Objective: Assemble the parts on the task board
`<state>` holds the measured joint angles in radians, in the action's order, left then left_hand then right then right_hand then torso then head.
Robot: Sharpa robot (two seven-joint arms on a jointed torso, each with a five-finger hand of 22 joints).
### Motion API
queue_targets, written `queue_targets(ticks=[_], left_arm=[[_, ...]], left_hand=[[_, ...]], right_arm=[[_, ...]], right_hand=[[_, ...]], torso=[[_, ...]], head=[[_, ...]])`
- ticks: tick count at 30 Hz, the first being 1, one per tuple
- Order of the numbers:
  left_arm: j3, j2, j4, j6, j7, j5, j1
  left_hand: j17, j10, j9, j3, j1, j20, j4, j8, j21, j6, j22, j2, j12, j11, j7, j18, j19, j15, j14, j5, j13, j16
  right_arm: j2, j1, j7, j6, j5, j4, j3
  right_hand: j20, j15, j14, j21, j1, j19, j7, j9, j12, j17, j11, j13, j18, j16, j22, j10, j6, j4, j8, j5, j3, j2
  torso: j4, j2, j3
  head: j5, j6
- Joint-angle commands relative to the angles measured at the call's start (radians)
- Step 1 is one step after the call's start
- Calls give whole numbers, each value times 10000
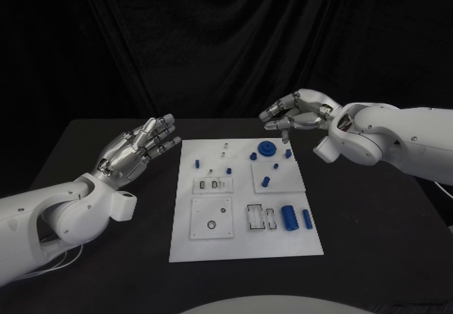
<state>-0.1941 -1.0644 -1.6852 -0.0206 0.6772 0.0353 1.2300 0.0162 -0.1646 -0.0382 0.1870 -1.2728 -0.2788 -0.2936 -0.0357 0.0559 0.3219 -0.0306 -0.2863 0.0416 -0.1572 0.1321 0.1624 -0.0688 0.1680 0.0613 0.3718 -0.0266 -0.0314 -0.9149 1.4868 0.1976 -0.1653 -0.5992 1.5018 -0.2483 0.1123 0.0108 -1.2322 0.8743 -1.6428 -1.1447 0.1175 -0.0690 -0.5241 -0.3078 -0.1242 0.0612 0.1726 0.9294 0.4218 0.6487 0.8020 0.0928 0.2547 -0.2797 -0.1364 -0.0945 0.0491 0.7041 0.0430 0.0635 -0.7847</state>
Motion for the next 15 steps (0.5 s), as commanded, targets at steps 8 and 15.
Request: queue_targets(ticks=[8, 15], left_arm=[[11, -91, -135, 12, 2690, -124, 35], [12, -112, -146, -17, 2670, -188, 36]], left_hand=[[20, -60, -18, -44, -121, -87, 38, -67, 37, 120, -11, -40, 46, -27, 66, 192, -16, 26, 64, 74, -14, -79], [22, -59, -18, -45, -123, -88, 38, -66, 37, 116, -11, -40, 45, -29, 70, 191, -17, 26, 68, 78, -14, -82]], right_arm=[[287, 136, -2523, -1169, -9385, 100, 10], [451, 146, -3034, -981, -11111, 190, 8]], right_hand=[[-287, -330, -1726, 3264, 579, -1703, -273, -101, 1440, -4543, 294, 24, -461, 3072, 4497, 1464, 633, 1008, -791, 836, 603, 978], [-338, -384, -2150, 4133, 619, -2150, -410, -118, 1918, -5723, 337, 25, -663, 3612, 5872, 1987, 660, 1146, -1040, 805, 998, 1221]], torso=[[123, 406, 106], [160, 585, 170]], head=[[122, 186], [87, 293]])
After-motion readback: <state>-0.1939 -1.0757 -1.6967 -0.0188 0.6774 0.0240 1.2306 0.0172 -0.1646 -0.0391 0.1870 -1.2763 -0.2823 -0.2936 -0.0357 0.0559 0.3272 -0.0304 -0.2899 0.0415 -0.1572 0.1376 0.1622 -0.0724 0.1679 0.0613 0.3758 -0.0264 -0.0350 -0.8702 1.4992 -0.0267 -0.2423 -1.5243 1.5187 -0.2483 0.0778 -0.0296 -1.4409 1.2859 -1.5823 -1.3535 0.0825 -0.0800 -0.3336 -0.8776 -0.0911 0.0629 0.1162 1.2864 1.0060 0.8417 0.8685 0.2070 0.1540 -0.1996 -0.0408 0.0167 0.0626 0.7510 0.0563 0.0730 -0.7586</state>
